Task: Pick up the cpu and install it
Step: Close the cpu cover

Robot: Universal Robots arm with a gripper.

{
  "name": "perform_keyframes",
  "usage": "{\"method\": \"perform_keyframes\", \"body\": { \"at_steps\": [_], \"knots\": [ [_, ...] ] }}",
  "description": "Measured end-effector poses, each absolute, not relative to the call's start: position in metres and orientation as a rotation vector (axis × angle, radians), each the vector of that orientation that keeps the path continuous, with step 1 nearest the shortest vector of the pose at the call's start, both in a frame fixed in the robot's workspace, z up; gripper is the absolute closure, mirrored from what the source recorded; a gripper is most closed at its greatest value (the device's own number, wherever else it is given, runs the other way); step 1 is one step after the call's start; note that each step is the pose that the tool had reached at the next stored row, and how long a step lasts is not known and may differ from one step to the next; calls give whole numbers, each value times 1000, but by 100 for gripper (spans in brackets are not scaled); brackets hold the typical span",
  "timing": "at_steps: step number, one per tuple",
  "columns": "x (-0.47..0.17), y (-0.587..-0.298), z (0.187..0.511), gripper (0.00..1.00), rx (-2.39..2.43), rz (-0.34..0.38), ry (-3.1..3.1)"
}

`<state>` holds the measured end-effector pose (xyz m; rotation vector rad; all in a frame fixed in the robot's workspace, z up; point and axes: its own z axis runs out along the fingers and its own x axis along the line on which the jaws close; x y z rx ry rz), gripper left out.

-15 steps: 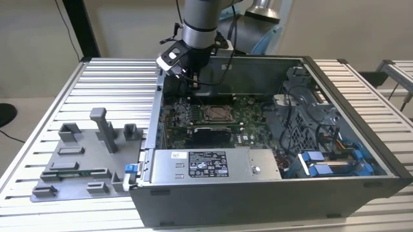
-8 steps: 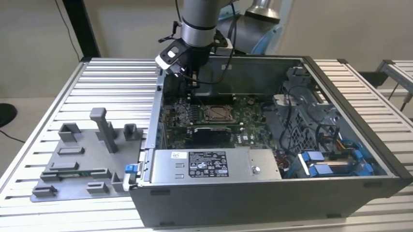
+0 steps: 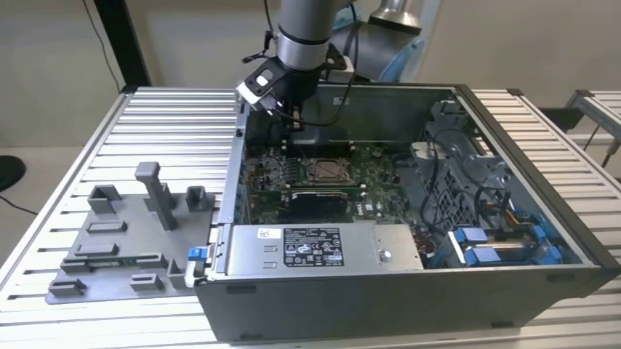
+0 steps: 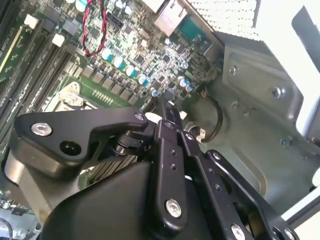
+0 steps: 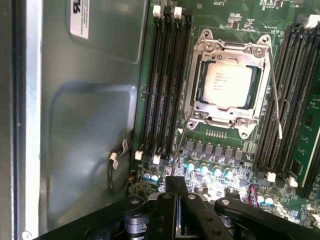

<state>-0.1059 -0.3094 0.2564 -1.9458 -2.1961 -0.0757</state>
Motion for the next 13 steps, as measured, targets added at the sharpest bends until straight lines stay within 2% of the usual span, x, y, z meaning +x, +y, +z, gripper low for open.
{"method": "perform_keyframes", "body": {
  "at_steps": [13],
  "knots": [
    [-72,-311,265,100,-1916,-125,-2169]
  ]
}}
